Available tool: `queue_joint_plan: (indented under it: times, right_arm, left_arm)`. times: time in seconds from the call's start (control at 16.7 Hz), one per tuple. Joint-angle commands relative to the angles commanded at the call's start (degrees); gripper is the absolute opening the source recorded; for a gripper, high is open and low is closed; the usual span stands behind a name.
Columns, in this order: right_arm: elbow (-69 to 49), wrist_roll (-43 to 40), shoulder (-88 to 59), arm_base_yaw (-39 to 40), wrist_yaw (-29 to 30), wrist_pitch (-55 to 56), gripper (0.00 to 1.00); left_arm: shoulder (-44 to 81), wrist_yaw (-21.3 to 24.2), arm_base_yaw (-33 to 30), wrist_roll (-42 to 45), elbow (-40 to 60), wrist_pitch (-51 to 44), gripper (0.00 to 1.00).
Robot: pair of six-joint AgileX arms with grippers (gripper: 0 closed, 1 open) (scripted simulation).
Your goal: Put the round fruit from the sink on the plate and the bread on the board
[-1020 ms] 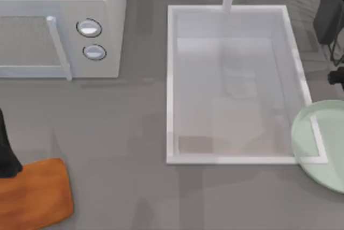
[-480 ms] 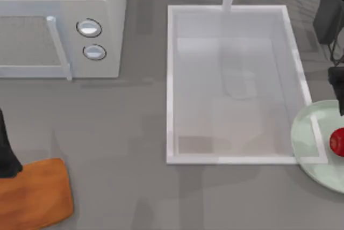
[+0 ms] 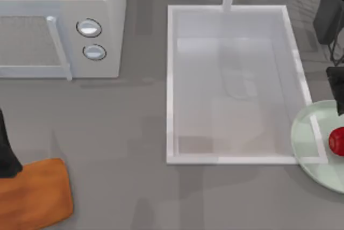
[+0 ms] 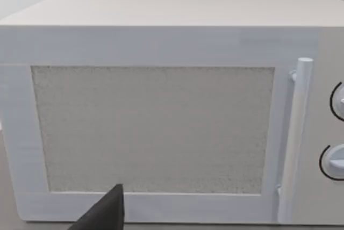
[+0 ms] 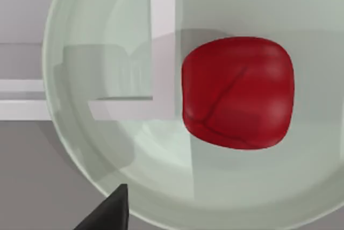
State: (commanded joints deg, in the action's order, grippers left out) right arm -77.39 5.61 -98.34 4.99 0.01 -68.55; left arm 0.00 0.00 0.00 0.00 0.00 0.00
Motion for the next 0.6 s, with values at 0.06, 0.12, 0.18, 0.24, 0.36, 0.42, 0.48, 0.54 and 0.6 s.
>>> queue_joint_plan:
  times: [0.06, 0.12, 0.18, 0.24, 0.36, 0.42, 0.48, 0.54, 0.6]
  right_arm:
    - [0.90, -0.07, 1.06, -0.06, 0.00, 0.85, 1.00]
    - [2.30, -0.18, 2.70, -0.16, 0.00, 2.12, 1.00]
    - [4.19, -0.32, 4.94, -0.28, 0.00, 3.79, 1.00]
    - [6.54, -0.49, 7.78, -0.43, 0.00, 5.86, 1.00]
    - [12.43, -0.90, 15.27, -0.80, 0.00, 11.05, 1.00]
    - [15.86, -1.14, 19.87, -1.02, 0.00, 14.05, 1.00]
    - [19.55, -1.41, 24.94, -1.25, 0.00, 17.27, 1.00]
    - [23.44, -1.69, 30.40, -1.50, 0.00, 20.66, 1.00]
    - [27.50, -1.98, 36.15, -1.76, 0.00, 24.22, 1.00]
  left_arm:
    - [0.00, 0.00, 0.00, 0.00, 0.00, 0.00, 1.00]
    - [0.00, 0.00, 0.00, 0.00, 0.00, 0.00, 1.00]
    - [0.00, 0.00, 0.00, 0.00, 0.00, 0.00, 1.00]
    - [0.00, 0.00, 0.00, 0.00, 0.00, 0.00, 1.00]
    - [0.00, 0.00, 0.00, 0.00, 0.00, 0.00, 1.00]
    - [0.00, 0.00, 0.00, 0.00, 0.00, 0.00, 1.00]
    - [0.00, 0.00, 0.00, 0.00, 0.00, 0.00, 1.00]
    - [0.00, 0.00, 0.00, 0.00, 0.00, 0.00, 1.00]
    - [0.00, 0.00, 0.00, 0.00, 0.00, 0.00, 1.00]
